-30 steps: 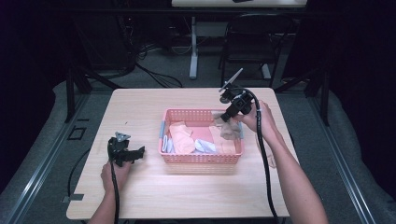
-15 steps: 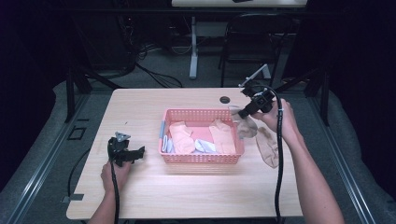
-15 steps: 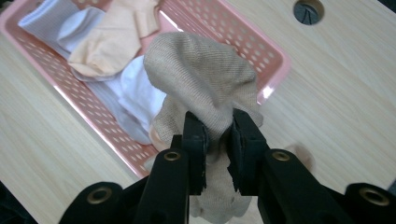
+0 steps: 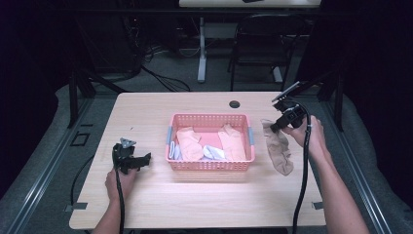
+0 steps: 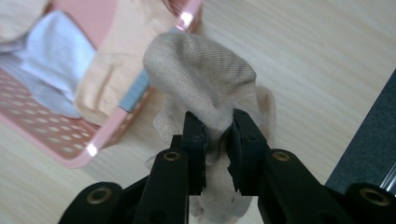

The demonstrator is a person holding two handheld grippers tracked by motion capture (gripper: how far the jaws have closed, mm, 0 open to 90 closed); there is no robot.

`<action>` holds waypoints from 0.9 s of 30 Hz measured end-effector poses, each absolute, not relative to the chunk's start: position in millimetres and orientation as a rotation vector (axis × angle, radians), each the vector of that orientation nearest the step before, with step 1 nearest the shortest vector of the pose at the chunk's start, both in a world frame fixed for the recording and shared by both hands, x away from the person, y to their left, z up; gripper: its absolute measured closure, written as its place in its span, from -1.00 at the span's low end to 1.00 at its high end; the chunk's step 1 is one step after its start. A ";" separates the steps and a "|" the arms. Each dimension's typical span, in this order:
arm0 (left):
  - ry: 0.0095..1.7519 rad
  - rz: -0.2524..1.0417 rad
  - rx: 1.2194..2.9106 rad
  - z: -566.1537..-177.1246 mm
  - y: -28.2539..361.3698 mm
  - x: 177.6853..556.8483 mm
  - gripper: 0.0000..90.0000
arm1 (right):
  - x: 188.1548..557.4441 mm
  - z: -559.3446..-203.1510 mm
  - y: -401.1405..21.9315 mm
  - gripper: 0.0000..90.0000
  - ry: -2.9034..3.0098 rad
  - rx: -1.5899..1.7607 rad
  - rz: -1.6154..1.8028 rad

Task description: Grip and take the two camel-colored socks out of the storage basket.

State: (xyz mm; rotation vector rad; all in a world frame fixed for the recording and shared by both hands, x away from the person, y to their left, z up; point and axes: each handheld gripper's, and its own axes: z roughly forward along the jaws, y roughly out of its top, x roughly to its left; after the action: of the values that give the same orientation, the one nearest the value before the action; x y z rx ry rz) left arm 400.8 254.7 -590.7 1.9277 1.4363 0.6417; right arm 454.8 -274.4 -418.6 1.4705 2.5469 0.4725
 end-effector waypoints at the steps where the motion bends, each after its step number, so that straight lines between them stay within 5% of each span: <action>1: 1.437 0.641 1.928 -590.6 254.7 400.7 -0.69 | 456.3 -424.8 -277.6 0.73 2.546 1.489 0.460; 14: 1.438 0.639 1.927 -590.6 254.8 400.7 -0.68 | 466.7 -494.4 -294.9 0.63 2.548 1.666 0.339; 27: 1.438 0.639 1.927 -590.6 254.8 400.8 -0.68 | 448.0 -481.5 -306.2 -0.54 2.505 1.660 0.420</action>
State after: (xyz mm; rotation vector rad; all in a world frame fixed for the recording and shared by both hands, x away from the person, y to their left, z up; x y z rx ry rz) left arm 400.8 254.8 -590.6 1.9266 1.4379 0.6391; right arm 448.0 -306.2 -481.5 1.6595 2.5051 0.4202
